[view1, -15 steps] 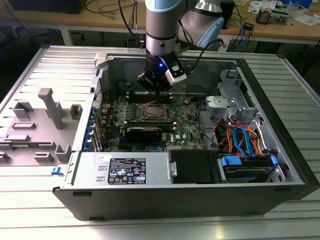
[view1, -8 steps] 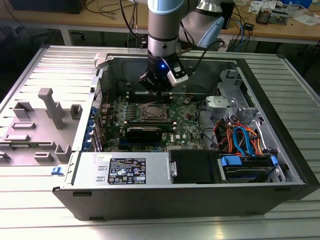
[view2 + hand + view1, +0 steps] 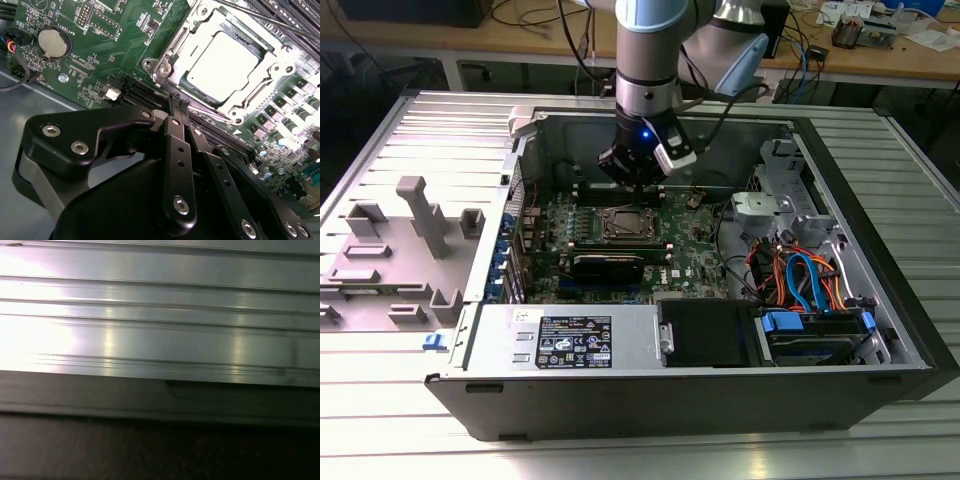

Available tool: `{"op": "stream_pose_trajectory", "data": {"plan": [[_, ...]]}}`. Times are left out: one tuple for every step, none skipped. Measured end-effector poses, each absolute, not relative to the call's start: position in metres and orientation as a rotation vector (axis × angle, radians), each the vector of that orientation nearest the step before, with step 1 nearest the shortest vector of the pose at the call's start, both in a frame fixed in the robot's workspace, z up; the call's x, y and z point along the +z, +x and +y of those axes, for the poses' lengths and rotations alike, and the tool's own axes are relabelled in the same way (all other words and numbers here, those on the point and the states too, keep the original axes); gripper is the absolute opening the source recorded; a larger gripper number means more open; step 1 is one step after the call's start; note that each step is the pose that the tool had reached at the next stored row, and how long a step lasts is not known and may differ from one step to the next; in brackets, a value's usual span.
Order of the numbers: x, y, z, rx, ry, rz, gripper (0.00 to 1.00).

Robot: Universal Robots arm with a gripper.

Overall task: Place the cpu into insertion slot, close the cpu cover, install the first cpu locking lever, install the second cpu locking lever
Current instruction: 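Install the first cpu locking lever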

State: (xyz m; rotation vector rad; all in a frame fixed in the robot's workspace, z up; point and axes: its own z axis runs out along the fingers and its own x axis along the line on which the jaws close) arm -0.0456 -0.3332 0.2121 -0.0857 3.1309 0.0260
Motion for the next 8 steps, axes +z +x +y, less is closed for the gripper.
{"op": "stream_pose_trajectory", "data": {"plan": [[0.2117,-0.0455,-0.3332,0.026,-0.086,3.131,0.11],[0.2112,-0.0452,-0.3332,0.026,-0.086,3.131,0.11],[0.2108,-0.0449,-0.3332,0.026,-0.086,3.131,0.11],[0.2103,-0.0448,-0.3332,0.026,-0.086,3.131,0.11],[0.21,-0.0446,-0.3332,0.026,-0.085,3.131,0.11],[0.2096,-0.0445,-0.3332,0.026,-0.086,3.131,0.11],[0.2093,-0.0443,-0.3332,0.026,-0.086,3.131,0.11],[0.2089,-0.0443,-0.3332,0.026,-0.086,3.131,0.11]]}}
